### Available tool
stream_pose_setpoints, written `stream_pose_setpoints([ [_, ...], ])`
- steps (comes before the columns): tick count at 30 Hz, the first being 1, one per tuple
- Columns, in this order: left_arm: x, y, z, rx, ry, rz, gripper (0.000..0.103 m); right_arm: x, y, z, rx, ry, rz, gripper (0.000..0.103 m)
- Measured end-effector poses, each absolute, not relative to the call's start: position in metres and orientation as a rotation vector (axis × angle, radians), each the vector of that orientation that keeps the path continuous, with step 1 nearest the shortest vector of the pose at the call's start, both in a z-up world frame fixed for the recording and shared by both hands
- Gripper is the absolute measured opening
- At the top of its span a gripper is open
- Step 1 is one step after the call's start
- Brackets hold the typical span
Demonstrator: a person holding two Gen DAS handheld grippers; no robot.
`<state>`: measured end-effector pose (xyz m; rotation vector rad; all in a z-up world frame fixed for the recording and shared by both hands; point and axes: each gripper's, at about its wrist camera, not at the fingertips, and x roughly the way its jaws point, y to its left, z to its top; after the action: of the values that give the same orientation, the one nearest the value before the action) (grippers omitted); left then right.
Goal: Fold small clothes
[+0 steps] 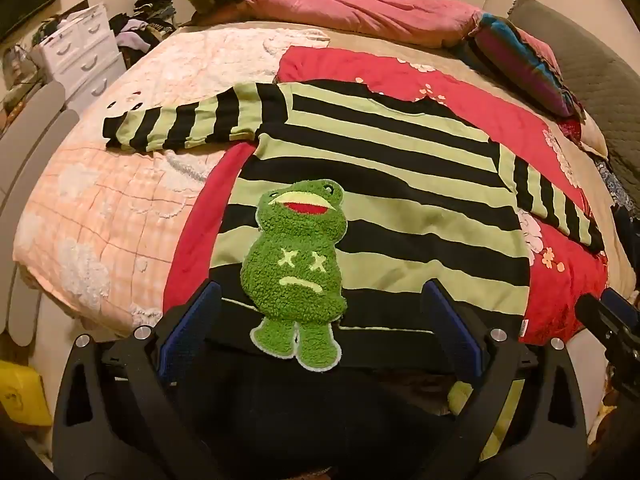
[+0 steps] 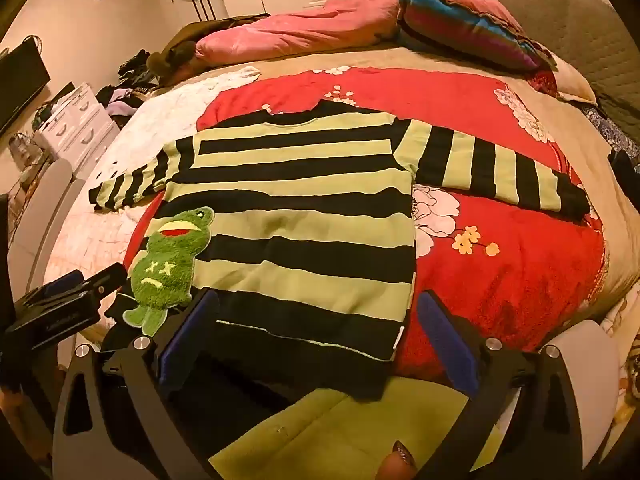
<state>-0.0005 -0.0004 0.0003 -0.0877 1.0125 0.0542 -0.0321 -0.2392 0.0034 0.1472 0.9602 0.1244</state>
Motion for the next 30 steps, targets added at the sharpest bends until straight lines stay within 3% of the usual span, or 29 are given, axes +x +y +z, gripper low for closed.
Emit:
stream_pose_setpoints([
  [30,-0.0016,-0.0080,0.0009,-0.060,1.010,0.047,0.094,-0.0384,-0.2307,0.0051,0.117,0.970,0.144,0.099],
])
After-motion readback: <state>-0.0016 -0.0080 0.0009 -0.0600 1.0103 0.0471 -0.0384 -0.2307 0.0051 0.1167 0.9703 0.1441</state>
